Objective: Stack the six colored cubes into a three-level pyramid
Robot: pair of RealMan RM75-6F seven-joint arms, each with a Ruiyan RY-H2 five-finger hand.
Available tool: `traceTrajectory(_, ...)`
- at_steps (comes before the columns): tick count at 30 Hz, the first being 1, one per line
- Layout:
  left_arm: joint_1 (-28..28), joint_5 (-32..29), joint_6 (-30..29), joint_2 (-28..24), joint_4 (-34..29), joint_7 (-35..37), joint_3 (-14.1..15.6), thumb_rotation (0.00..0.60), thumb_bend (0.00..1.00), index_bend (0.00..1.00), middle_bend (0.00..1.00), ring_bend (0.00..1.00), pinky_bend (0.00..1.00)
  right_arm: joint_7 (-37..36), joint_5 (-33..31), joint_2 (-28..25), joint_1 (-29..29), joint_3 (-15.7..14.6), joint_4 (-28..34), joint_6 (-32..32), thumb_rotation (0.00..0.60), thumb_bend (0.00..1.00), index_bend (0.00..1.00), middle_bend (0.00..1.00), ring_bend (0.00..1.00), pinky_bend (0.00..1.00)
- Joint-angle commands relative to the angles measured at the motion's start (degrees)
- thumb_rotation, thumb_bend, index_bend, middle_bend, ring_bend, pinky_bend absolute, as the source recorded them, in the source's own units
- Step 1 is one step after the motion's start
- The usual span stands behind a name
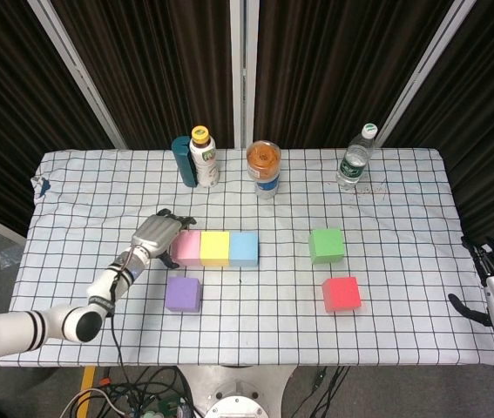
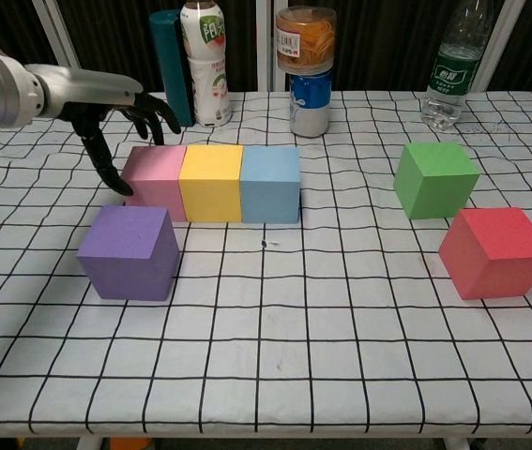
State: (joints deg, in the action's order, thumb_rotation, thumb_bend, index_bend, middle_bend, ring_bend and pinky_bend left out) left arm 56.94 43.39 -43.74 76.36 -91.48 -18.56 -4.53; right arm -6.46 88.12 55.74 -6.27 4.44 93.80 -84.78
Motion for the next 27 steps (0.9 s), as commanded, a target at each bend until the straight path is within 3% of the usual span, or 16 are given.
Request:
traceTrajectory(1, -3.6, 4.6, -4.1, -4.4, -4.2, 2.7, -0.1, 0.600, 0.01, 0.17, 0.23, 0.20, 0.10, 0.0, 0.0, 0.0, -0.1, 0.0, 0.1, 0.1, 0.600, 0.16, 0.00, 0.17, 0.00, 0.12)
traceTrajectory(9, -12.0, 19.3, -12.4, -12.1, -11.1, 9.8, 1.8, 0.600, 0.01, 0.27, 0.28, 0.20, 0.10, 0.5, 0.4, 0.3, -0.7, 0.2, 0.4, 0.4, 0.600, 0.16, 0.00, 0.17, 0.00, 0.12)
traceTrajectory(18, -15.9, 36.1, -10.9, -13.2, -14.3, 19.7, 6.7, 0.600, 0.01, 0.23, 0.24, 0.20, 0.10, 1.5, 0.7, 0.6, -1.3, 0.1, 1.0, 1.2, 0.600, 0.16, 0.00, 0.17, 0.00, 0.12)
traceTrajectory(22, -15.6, 37.3, -8.7, -12.1, -14.8, 18.8, 7.4, 0.600, 0.01, 0.19, 0.21, 0.19, 0.10, 1.6, 0.9, 0.5, -1.1, 0.0, 1.3, 0.8, 0.600, 0.16, 0.00, 0.17, 0.00, 0.12)
traceTrajectory(27, -15.6, 34.2, -7.5, -9.4, -14.4, 13.5, 7.0, 0.600, 0.01, 0.18, 0.20, 0.16, 0.10, 1.3, 1.0, 0.3, -0.8, -0.1, 1.2, 0.2, 0.600, 0.16, 0.00, 0.17, 0.00, 0.12)
